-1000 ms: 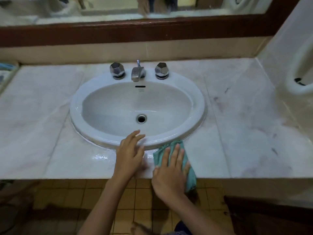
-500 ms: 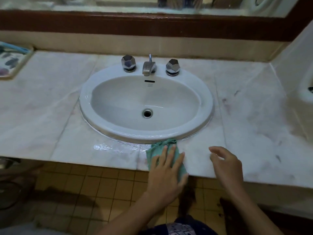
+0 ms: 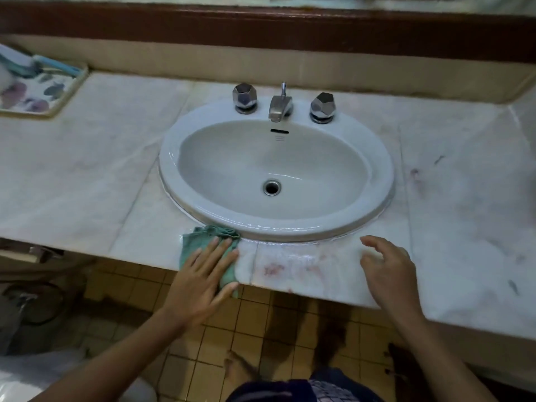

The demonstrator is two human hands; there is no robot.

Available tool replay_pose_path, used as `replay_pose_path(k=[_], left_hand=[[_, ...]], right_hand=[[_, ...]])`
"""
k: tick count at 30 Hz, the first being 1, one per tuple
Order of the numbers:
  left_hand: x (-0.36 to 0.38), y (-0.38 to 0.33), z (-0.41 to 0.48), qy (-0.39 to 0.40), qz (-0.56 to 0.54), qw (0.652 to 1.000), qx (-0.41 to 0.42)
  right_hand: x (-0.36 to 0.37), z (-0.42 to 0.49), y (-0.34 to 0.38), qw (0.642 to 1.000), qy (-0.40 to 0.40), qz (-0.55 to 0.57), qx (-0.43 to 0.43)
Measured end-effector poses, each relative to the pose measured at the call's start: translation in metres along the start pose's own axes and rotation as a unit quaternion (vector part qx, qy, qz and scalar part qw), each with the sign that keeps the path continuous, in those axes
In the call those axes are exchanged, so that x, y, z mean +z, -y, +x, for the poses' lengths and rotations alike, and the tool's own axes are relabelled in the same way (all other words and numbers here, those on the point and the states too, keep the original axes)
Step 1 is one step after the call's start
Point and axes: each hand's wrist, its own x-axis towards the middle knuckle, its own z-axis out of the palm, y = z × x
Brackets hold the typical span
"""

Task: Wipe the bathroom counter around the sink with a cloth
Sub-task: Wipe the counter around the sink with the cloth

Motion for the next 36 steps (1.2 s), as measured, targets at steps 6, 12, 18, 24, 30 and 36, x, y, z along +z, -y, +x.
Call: replay_pose_path(k=[6, 12, 18, 24, 30, 36], left_hand=[[0.011, -0.097, 0.022, -0.008, -0.043, 0.999, -0.016], [-0.005, -0.198, 0.085, 0.053, -0.095, 0.985, 0.137], [-0.01, -0.168, 0.078, 0.083, -0.093, 0.984, 0.127], [-0.019, -0.033, 0.025, 0.1, -0.016, 0.991, 0.084], [-0.04, 0.103, 0.012, 0.109, -0.087, 0.983, -0.12], [-0.031, 0.144, 0.045, 0.019, -0.119, 0.948, -0.296]], right_hand=[[0.001, 0.012, -0.032, 0.993, -0.006, -0.11, -0.03], [-0.023, 0.032, -0.058, 0.992, -0.048, -0.109, -0.041], [-0.02, 0.039, -0.042, 0.994, -0.059, -0.051, -0.083], [0.02, 0.033, 0.0, 0.977, -0.034, -0.046, -0.204], [0.064, 0.032, 0.041, 0.934, 0.103, -0.167, -0.299], [0.104, 0.029, 0.071, 0.913, 0.143, -0.219, -0.312]])
